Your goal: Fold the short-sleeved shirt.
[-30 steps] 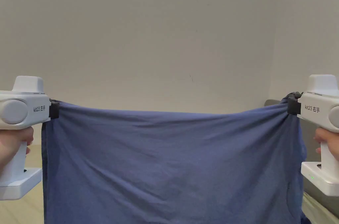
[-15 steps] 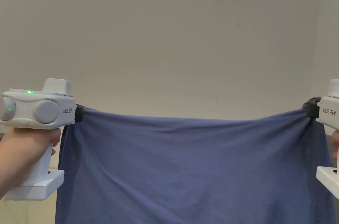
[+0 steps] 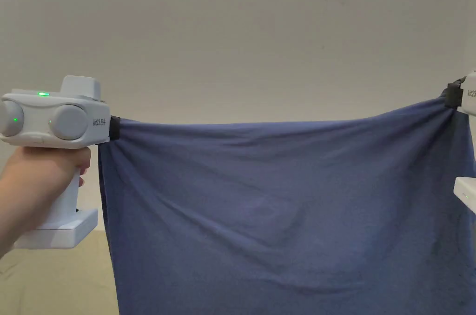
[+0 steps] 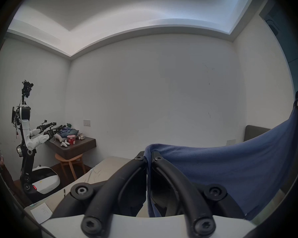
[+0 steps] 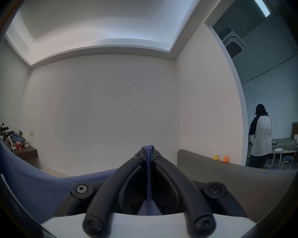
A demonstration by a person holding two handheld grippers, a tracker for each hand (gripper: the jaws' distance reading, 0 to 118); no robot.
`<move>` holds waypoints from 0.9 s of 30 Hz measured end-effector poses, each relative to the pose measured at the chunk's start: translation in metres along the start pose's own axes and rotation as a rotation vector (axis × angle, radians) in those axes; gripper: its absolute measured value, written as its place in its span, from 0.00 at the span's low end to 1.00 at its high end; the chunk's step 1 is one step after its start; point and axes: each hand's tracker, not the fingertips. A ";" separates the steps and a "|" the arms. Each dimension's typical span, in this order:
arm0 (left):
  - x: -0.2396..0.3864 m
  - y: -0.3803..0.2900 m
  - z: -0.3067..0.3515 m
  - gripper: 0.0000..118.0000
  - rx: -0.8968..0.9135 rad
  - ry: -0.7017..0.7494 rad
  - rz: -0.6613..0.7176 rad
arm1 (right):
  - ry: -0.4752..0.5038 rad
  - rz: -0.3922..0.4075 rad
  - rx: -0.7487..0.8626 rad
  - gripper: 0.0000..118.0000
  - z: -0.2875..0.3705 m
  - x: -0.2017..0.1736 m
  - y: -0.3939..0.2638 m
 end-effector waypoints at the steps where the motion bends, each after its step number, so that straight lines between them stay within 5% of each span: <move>1: 0.004 -0.011 -0.003 0.01 0.002 0.006 -0.008 | -0.001 0.010 -0.007 0.03 -0.002 -0.002 -0.010; 6: 0.013 -0.070 -0.020 0.01 -0.114 -0.043 -0.004 | 0.001 0.065 -0.087 0.03 -0.005 0.001 -0.081; 16: 0.031 -0.196 -0.006 0.01 -0.248 -0.091 -0.080 | 0.053 0.024 -0.303 0.03 0.032 0.011 -0.222; 22: 0.023 -0.244 0.030 0.01 -0.334 -0.136 -0.046 | 0.099 -0.068 -0.394 0.03 0.077 0.034 -0.250; 27: 0.007 -0.263 0.083 0.01 -0.369 -0.176 -0.005 | 0.169 -0.016 -0.370 0.03 0.142 0.049 -0.244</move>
